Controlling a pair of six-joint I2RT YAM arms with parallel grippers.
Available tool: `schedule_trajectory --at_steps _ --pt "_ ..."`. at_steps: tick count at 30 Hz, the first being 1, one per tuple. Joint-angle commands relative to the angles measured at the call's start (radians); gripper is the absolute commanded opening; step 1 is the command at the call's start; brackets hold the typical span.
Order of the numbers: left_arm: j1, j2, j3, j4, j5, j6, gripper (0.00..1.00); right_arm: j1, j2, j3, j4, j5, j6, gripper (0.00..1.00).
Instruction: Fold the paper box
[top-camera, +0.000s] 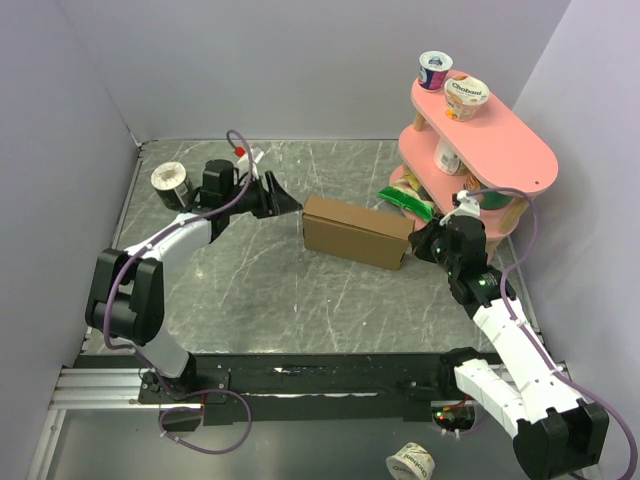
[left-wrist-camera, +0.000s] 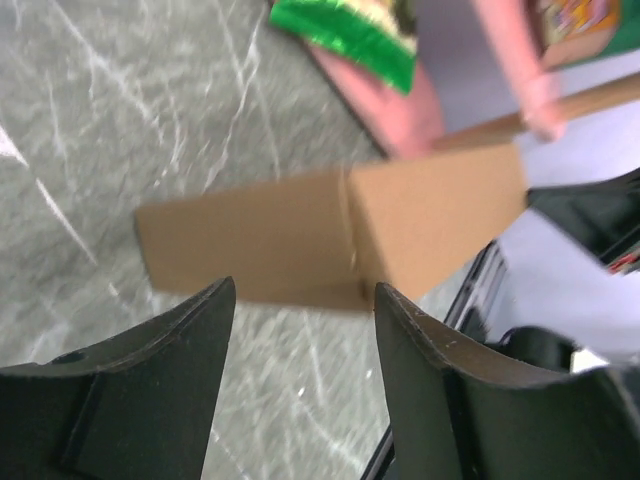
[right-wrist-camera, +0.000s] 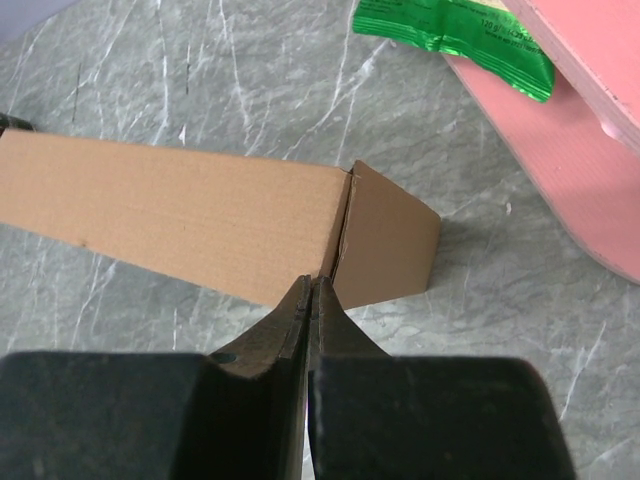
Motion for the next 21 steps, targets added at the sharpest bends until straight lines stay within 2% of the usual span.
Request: schedule_trajectory --at_steps 1,3,7,21 --pt "0.018 -0.058 -0.057 0.282 0.026 -0.204 0.67 0.005 0.035 -0.069 -0.276 0.011 -0.038 0.01" --pt "0.020 -0.034 -0.055 0.324 0.067 -0.242 0.69 0.003 0.038 -0.068 -0.278 0.013 -0.041 0.01" --pt "0.020 0.026 -0.069 0.436 0.176 -0.330 0.67 0.005 0.034 -0.062 -0.283 0.019 -0.046 0.01" --pt "0.020 0.060 -0.072 0.342 0.208 -0.249 0.61 0.006 0.027 -0.052 -0.284 0.019 -0.046 0.01"
